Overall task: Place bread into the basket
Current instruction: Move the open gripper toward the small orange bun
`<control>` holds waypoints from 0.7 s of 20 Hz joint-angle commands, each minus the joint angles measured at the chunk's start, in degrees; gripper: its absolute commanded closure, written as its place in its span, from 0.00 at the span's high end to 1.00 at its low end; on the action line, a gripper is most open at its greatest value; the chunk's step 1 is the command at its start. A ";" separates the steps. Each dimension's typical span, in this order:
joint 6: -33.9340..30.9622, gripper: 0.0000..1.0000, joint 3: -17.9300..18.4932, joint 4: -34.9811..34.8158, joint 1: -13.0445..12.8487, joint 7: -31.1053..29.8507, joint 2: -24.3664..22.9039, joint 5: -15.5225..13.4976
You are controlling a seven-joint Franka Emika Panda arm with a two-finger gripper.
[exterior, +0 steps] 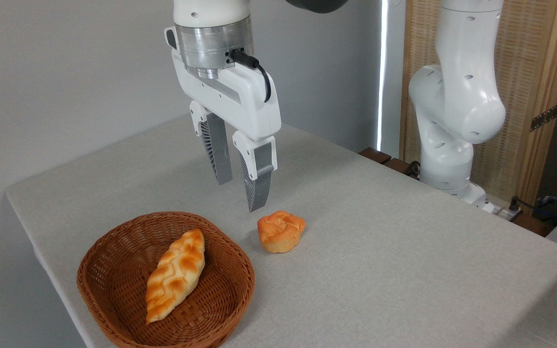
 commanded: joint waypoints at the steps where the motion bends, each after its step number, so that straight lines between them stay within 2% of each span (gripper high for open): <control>1: -1.09 1.00 0.48 -0.54 -0.29 1.09 -0.25 -0.93; 7: -0.83 1.00 0.48 -0.46 -0.29 0.91 -0.25 -2.25; 14: -1.27 1.00 0.30 -1.51 -0.46 1.00 -0.16 -2.25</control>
